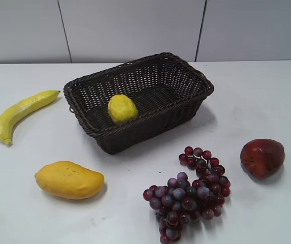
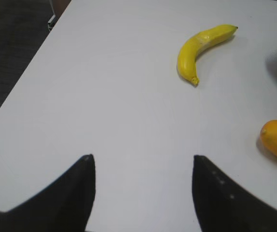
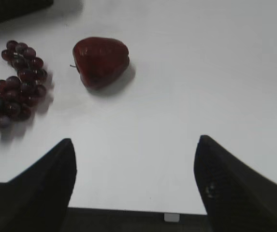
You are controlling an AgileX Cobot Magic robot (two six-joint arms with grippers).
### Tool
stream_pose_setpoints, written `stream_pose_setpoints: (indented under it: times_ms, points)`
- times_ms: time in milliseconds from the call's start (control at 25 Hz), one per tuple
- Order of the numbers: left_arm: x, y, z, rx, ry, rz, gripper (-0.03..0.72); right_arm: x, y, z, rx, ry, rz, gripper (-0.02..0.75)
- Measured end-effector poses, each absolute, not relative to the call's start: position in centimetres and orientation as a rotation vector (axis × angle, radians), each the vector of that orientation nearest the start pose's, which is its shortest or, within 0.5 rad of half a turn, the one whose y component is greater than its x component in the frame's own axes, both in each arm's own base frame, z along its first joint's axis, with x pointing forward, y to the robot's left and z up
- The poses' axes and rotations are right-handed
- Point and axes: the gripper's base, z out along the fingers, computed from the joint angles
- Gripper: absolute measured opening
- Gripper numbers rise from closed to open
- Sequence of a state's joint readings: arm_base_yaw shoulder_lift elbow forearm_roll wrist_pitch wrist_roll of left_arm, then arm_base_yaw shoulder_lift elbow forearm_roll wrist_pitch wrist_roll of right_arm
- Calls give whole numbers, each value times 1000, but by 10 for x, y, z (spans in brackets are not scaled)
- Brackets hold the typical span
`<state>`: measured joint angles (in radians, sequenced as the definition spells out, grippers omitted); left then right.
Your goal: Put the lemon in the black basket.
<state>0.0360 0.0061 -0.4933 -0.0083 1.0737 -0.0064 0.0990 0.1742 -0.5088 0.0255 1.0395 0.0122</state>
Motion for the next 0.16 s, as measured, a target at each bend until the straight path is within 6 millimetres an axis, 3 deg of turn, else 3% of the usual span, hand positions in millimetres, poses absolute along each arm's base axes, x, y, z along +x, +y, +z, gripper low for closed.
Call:
stream_pose_setpoints:
  times_ms: [160]
  points:
    - [-4, -1, 274, -44, 2070, 8, 470, 8, 3, 281, -91, 2098, 98, 573]
